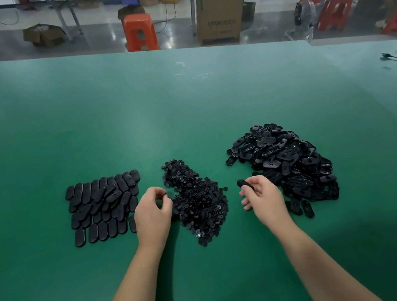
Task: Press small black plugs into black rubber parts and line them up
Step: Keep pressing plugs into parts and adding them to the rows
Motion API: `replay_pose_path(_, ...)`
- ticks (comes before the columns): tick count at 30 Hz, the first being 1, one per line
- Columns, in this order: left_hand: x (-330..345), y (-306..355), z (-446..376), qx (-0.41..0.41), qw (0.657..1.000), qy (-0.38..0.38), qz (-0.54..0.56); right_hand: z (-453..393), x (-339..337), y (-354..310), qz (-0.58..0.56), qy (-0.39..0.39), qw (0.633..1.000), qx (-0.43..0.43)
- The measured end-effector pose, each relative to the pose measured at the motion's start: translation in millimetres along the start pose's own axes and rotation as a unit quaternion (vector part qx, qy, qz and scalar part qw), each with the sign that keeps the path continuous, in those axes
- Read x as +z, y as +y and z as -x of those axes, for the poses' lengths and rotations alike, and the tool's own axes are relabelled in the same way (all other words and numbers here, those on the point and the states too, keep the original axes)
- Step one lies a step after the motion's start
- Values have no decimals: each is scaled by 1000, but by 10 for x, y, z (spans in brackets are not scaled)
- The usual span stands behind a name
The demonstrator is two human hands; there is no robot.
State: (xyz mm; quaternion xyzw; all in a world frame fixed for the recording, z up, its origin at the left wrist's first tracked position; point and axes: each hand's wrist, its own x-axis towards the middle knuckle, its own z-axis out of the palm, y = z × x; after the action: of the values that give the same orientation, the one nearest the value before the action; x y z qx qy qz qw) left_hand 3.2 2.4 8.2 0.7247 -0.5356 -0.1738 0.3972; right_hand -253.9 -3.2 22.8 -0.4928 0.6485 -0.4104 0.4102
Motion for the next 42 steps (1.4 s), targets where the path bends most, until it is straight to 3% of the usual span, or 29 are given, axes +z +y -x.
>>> replay_pose_path(7,-14,5,-7,41,999,-6,-15,152,144,72,31,40,997,-60)
replay_pose_path(18,-42,39,-23,35,999,0,-4,132,137,68,20,37,998,-48)
replay_pose_path(24,25,270,-22,-35,988,3,149,135,135,66,21,36,998,-47)
replay_pose_path(30,165,568,-19,-102,931,-84,340,132,136,79,15,37,998,-48)
replay_pose_path(42,369,829,81,-141,902,-136,386,111,159,122,0,41,998,-46)
